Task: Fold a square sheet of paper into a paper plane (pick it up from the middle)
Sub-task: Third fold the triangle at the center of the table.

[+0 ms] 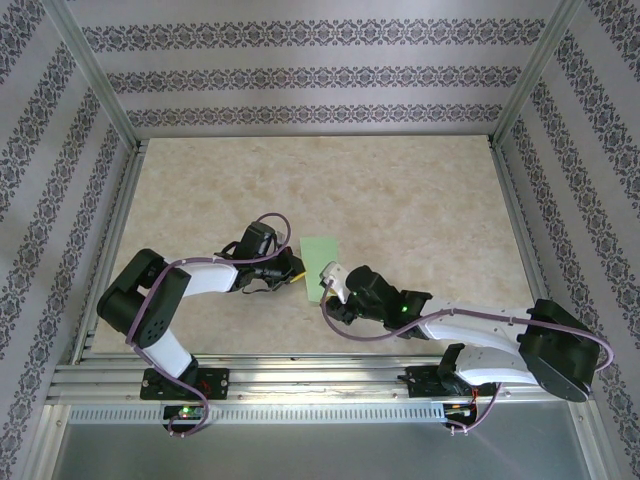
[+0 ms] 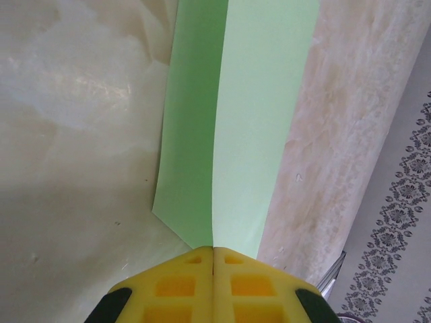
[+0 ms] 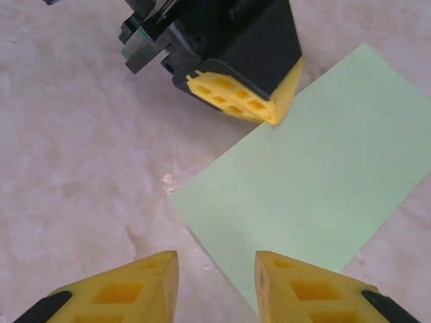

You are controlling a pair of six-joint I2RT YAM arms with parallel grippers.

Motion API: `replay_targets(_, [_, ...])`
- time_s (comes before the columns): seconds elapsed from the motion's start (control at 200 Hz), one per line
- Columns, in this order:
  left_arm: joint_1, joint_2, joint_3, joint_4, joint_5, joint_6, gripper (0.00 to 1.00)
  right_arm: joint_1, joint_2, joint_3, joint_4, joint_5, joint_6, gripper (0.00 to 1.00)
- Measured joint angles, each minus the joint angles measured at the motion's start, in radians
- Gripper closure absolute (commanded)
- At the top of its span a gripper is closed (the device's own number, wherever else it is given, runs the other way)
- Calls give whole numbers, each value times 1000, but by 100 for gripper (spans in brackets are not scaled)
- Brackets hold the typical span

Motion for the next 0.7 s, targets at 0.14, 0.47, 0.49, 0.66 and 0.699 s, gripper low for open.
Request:
replay_targets(0.14, [0, -20, 0, -9, -2, 0, 100, 16, -1, 0, 26, 52, -67, 61])
replay_targets(0.47, [2, -50, 0, -10, -8, 0, 100, 139, 4, 0, 30, 172, -191, 54])
replay_targets(0.49, [3, -50, 0, -10, -8, 0, 100, 143, 4, 0, 30, 176, -196, 53])
replay_targets(0.66, [6, -50, 0, -10, -7, 0, 100, 162, 4, -1, 43, 205, -224, 46])
replay_targets(0.699, [6, -50, 0, -10, -8, 0, 100, 164, 4, -3, 52, 208, -226, 46])
